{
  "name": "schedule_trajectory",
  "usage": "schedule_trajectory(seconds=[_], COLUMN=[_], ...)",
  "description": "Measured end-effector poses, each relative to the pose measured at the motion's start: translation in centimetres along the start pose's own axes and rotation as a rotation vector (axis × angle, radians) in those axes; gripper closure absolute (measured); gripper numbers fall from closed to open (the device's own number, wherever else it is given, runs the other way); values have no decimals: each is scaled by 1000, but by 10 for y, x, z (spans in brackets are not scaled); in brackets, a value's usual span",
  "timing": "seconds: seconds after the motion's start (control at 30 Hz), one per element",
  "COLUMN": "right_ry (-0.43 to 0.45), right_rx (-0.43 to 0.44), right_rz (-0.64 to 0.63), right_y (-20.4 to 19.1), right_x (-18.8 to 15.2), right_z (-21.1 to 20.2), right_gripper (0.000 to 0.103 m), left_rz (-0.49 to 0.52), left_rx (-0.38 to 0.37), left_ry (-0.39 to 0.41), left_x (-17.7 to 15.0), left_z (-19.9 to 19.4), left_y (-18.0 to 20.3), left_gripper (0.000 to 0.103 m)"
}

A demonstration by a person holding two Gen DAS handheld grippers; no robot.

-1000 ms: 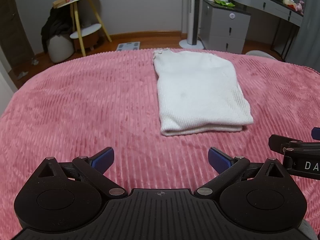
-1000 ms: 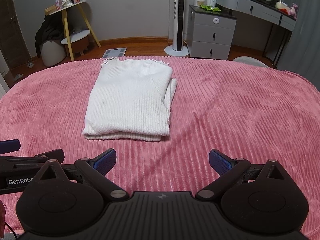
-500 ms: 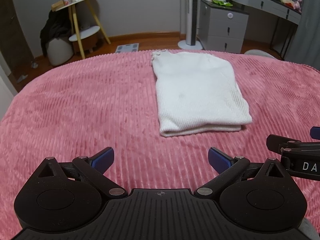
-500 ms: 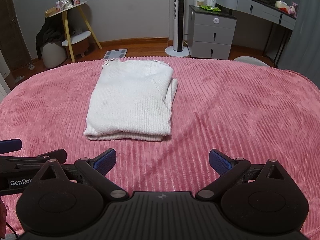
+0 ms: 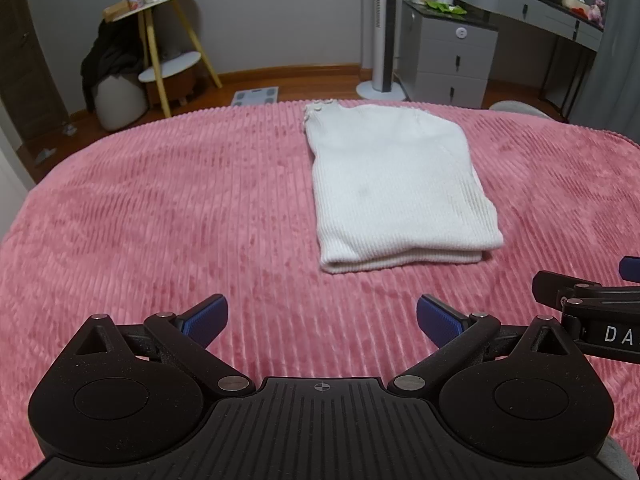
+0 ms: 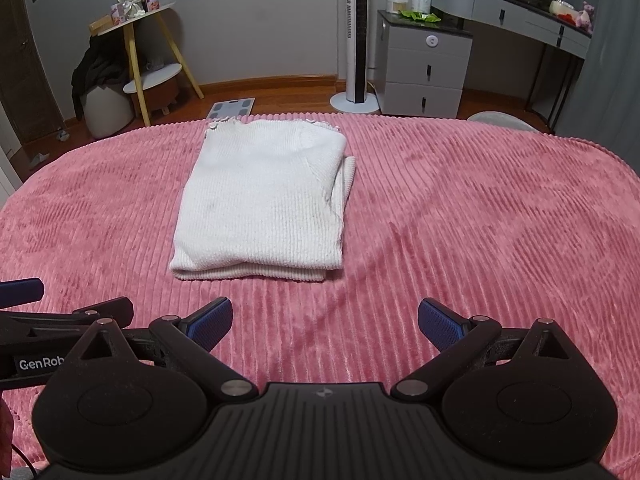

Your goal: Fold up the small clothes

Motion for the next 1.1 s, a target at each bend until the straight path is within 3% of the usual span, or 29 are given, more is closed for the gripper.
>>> schedule_trajectory(seconds=[1.1], right_ry=[10], right_rx=[3], right_rz=[5], right_y=[0], right_x=[3], right_z=[-2], right_gripper=[4], left_rz=[10], left_rx=[-8], left_ry=[-6], left_x=[0], left_z=[1], left_y=[1], left_gripper=[0])
Point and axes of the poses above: each gripper's, at about its wrist camera, not at the fingertips, and z roughly the way its jaws point, y to its right, x to its top, the point moved 6 cm from there along z, roughly the way its jaws point, and after that the axes turned 7 degrees about y, right-handed, at the moved point
